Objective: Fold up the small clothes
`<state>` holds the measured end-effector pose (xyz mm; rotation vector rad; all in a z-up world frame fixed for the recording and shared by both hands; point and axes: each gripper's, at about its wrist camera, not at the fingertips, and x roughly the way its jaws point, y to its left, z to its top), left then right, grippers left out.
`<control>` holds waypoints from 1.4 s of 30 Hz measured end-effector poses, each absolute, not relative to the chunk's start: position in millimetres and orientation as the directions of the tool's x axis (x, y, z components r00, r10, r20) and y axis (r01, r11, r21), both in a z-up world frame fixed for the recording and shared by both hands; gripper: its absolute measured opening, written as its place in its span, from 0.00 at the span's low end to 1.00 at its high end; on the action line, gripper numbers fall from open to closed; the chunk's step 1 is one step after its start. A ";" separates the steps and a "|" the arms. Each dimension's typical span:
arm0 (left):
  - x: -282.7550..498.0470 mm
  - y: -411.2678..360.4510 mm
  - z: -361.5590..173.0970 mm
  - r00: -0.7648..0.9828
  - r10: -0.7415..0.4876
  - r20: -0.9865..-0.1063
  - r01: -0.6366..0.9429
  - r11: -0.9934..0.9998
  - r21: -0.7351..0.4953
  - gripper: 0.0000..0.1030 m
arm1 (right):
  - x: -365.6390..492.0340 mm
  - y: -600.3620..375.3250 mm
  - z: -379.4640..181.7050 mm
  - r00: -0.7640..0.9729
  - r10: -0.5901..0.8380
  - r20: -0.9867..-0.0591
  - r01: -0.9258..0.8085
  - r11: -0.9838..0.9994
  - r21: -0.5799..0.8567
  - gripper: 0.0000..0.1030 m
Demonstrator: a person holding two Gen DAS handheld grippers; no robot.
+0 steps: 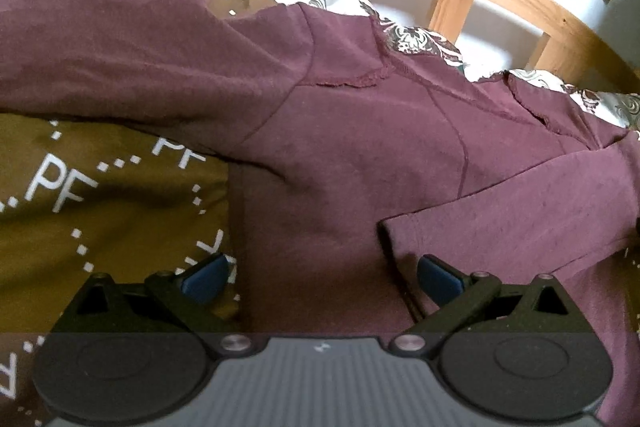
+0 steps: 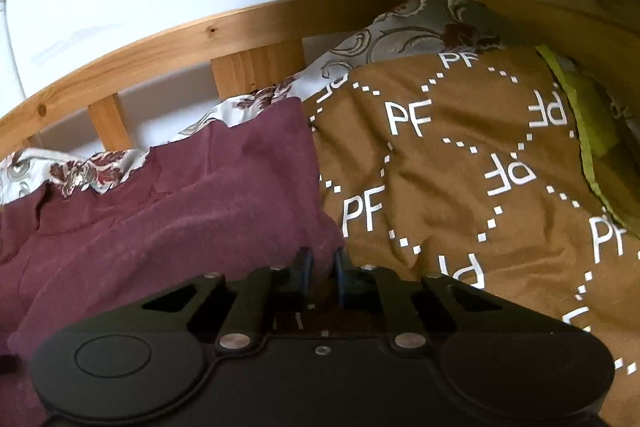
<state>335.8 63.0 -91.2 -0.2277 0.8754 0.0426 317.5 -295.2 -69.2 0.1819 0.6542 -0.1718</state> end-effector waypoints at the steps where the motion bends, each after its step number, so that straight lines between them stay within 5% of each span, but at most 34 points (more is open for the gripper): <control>1: 334.0 64.8 -87.4 0.644 -0.054 -0.763 -0.139 0.973 -0.186 0.99 | 316.8 -293.7 -69.7 0.783 -0.103 -0.614 0.213 0.971 0.108 0.13; 8: 310.7 97.8 -42.5 0.720 0.028 -0.693 -0.239 0.948 -0.210 0.99 | 293.3 -272.3 -47.3 0.815 -0.099 -0.571 0.166 0.984 0.067 0.43; 13: 282.7 143.3 -17.5 0.712 0.197 -0.674 -0.387 0.911 -0.143 0.99 | 263.8 -238.1 -25.9 0.856 -0.007 -0.517 0.057 0.995 0.080 0.78; 18: 245.5 210.1 4.9 0.698 0.242 -0.674 -0.498 0.840 -0.215 0.99 | 239.9 -198.4 -13.6 0.873 0.129 -0.471 -0.116 0.992 0.057 0.96; 22: 224.3 255.0 17.4 0.705 0.287 -0.649 -0.538 0.812 -0.225 1.00 | 227.5 -170.3 -7.4 0.880 0.198 -0.432 -0.230 0.973 -0.022 0.99; 27: 228.0 308.9 16.6 0.558 0.402 -0.726 -0.678 0.725 -0.119 0.99 | 221.6 -145.0 -14.7 0.867 0.252 -0.430 -0.324 0.940 -0.102 0.99; 35: 226.2 359.8 -7.9 0.526 0.423 -0.738 -0.820 0.482 -0.309 0.99 | 216.1 -138.9 -31.3 0.863 0.252 -0.439 -0.363 0.912 -0.189 0.99; 39: 216.8 366.4 -17.6 0.522 0.469 -0.713 -0.850 0.355 -0.389 0.87 | 219.7 -146.5 -34.3 0.865 0.240 -0.441 -0.343 0.923 -0.171 0.99; 41: 213.8 363.7 -18.4 0.526 0.492 -0.694 -0.850 0.334 -0.407 0.75 | 220.6 -150.2 -36.1 0.867 0.236 -0.439 -0.336 0.927 -0.165 0.99; 42: 211.9 362.4 -18.6 0.537 0.499 -0.680 -0.844 0.330 -0.424 0.61 | 220.9 -151.0 -37.3 0.867 0.233 -0.440 -0.333 0.928 -0.165 0.99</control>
